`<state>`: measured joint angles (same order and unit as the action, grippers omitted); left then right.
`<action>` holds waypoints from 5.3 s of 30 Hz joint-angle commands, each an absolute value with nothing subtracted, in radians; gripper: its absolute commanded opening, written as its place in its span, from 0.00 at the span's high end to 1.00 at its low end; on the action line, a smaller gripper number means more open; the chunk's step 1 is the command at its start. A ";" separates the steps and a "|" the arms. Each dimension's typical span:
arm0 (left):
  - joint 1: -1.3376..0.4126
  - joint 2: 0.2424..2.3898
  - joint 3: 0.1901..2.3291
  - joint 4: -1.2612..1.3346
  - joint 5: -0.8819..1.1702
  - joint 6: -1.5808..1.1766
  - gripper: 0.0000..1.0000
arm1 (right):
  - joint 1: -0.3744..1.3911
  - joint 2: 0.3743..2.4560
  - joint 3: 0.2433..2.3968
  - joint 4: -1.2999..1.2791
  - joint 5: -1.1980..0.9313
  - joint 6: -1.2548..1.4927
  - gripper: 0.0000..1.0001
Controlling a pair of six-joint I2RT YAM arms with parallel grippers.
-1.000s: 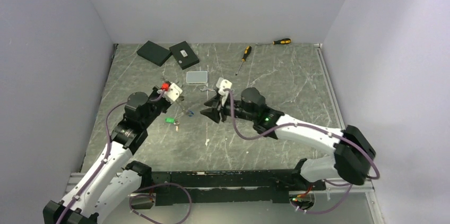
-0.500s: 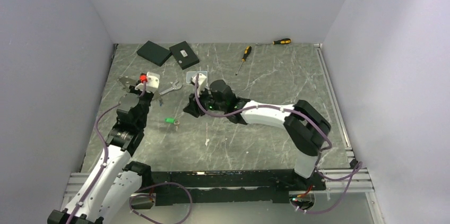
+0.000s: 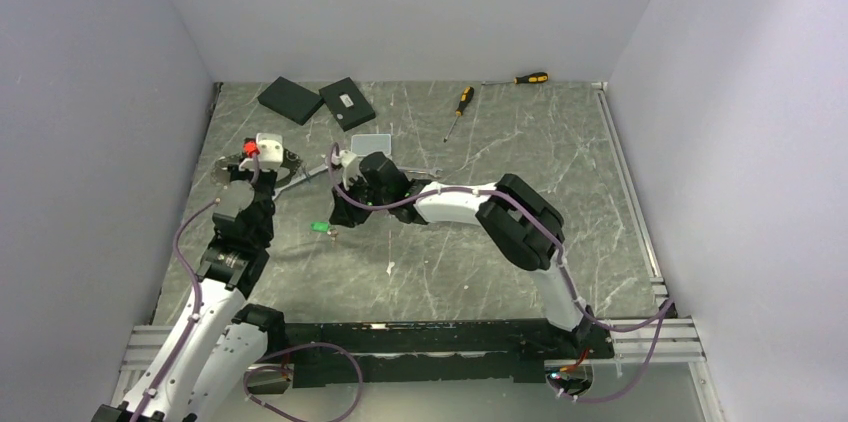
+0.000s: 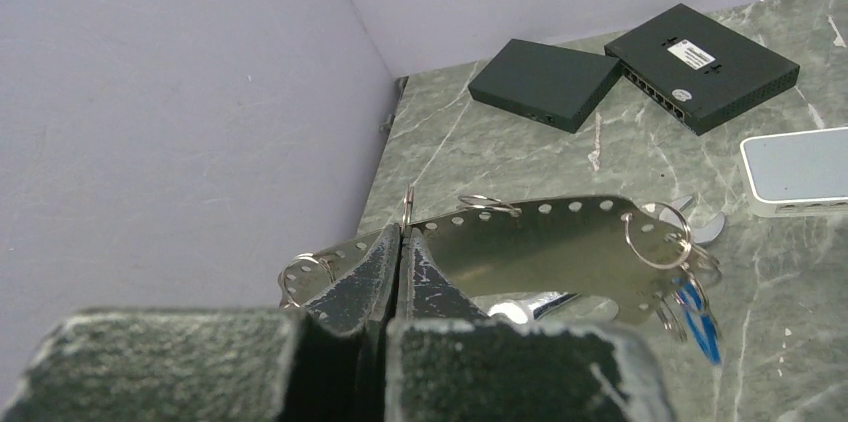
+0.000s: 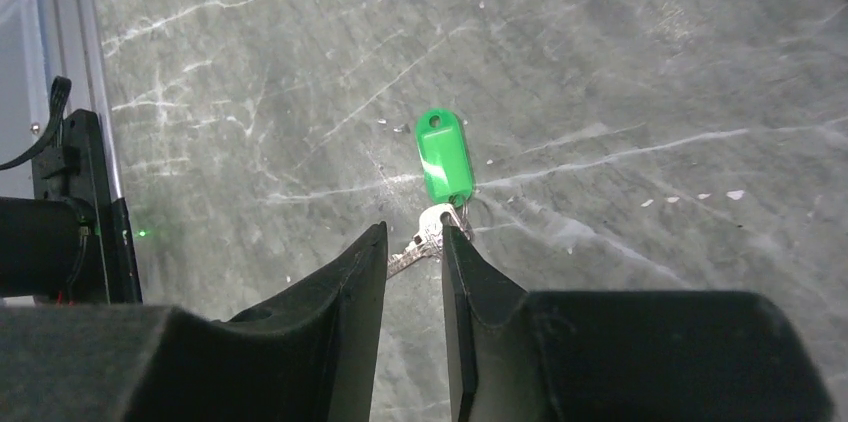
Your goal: Put the keys on the keyring
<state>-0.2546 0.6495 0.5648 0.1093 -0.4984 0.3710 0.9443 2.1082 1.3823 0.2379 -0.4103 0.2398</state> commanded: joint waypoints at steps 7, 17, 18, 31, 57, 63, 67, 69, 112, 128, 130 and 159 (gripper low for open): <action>-0.250 0.640 0.566 0.192 -0.490 0.341 1.00 | 0.962 2.179 1.473 0.230 -0.441 0.278 0.73; -0.250 0.629 0.564 0.182 -0.454 0.348 1.00 | 0.961 2.218 1.481 0.241 -0.400 0.259 0.73; -0.250 0.629 0.563 0.182 -0.450 0.348 1.00 | 0.962 2.225 1.487 0.237 -0.399 0.256 0.72; -0.250 0.623 0.560 0.176 -0.427 0.353 1.00 | 0.962 2.258 1.518 0.210 -0.361 0.236 0.64; -0.250 0.619 0.556 0.172 -0.403 0.360 1.00 | 0.980 2.284 1.528 0.196 -0.367 0.192 0.78; -0.250 0.619 0.555 0.169 -0.390 0.358 1.00 | 0.980 2.279 1.536 0.181 -0.366 0.173 0.96; -0.250 0.621 0.555 0.170 -0.380 0.355 1.00 | 0.979 2.233 1.484 0.218 -0.410 0.119 0.96; -0.250 0.616 0.553 0.172 -0.355 0.350 1.00 | 0.979 2.205 1.461 0.224 -0.431 0.089 0.97; -0.379 0.769 0.528 0.270 0.579 0.162 1.00 | 0.833 1.226 0.833 0.145 0.028 -0.151 1.00; -0.446 0.780 0.518 0.377 0.540 -0.140 1.00 | 0.840 1.077 0.807 0.150 -0.153 -0.194 1.00; -0.455 0.789 0.519 0.383 0.553 -0.136 1.00 | 0.843 1.075 0.816 0.140 -0.180 -0.196 1.00; -0.504 0.885 0.590 0.251 0.752 -0.020 1.00 | 0.917 1.172 0.896 0.125 -0.327 -0.186 1.00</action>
<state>-0.4946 0.8856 0.5308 0.2443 0.7265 -0.0505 0.9035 1.1637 0.8436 0.0990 -0.2985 -0.1982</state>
